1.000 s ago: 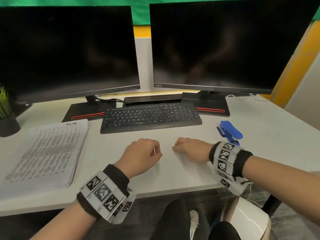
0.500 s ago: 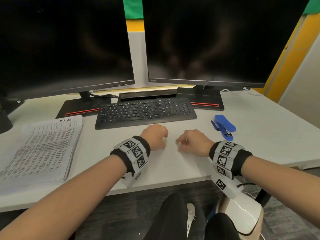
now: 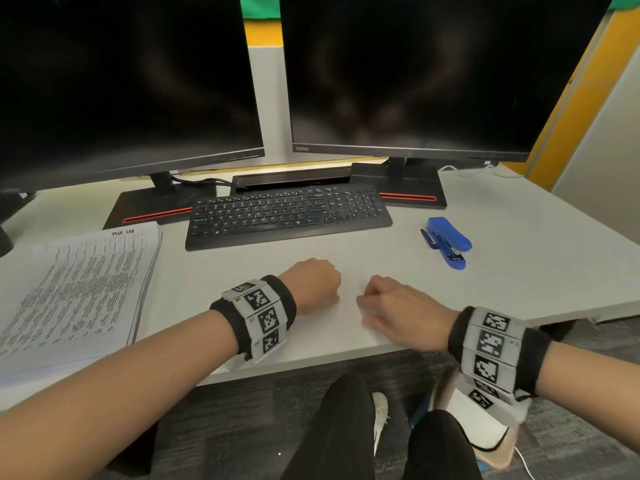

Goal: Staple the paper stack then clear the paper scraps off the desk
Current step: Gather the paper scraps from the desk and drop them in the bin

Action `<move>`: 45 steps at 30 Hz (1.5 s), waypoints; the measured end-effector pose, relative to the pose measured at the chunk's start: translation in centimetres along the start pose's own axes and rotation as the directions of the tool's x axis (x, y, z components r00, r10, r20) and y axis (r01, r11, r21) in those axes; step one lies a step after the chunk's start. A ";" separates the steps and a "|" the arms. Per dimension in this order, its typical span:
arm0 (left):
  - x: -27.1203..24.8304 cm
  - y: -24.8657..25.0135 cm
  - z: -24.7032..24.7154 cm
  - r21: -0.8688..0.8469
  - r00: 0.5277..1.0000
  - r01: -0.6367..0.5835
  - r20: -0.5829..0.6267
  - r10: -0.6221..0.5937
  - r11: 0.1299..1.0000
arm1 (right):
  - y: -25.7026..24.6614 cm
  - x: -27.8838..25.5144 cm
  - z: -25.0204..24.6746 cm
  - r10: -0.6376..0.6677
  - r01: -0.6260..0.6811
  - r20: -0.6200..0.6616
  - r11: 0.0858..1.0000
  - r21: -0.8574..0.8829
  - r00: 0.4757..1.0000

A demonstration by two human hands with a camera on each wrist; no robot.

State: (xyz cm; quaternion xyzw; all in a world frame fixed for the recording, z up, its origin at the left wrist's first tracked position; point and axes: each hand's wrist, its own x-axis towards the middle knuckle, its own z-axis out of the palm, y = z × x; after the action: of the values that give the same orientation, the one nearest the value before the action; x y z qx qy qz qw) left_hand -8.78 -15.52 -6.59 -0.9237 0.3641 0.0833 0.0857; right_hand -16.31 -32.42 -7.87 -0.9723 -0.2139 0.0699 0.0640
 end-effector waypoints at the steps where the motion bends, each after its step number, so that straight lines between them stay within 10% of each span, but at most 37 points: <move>1: -0.6 0.4 0.1 0.004 1.000 -0.009 0.028 0.008 1.000 | -0.3 -0.9 0.1 0.000 0.000 0.015 1.000 0.001 1.000; 10: -5.7 3.9 1.3 0.088 0.989 -0.147 0.031 0.145 0.985 | -1.6 -3.7 3.5 -0.157 0.059 -0.250 0.931 -0.360 0.956; 26: -7.0 4.9 4.7 0.053 0.901 -0.200 -0.382 0.205 0.978 | 0.5 -4.1 6.2 -0.224 0.154 -0.402 0.968 -0.199 0.888; 32: -5.1 6.4 2.3 -0.186 0.961 -0.041 -0.277 -0.012 0.982 | 2.9 -4.6 5.1 0.035 0.008 -0.480 0.996 0.088 0.876; 37: -3.5 11.9 2.3 -0.226 0.939 -0.185 -0.329 0.104 0.956 | 6.0 -7.4 3.1 0.430 -0.137 -0.478 0.836 0.532 0.766; 45: 3.9 22.1 8.0 -0.222 0.892 -0.452 -0.078 0.446 0.864 | 11.8 -16.6 9.3 0.270 -0.243 -0.123 0.950 0.197 0.955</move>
State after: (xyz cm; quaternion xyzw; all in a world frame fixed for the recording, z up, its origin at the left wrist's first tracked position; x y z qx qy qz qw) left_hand -21.85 -32.29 -17.34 -0.8181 0.5575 0.1322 -0.0497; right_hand -27.94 -49.18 -17.01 -0.9845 -0.0729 0.0240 0.1576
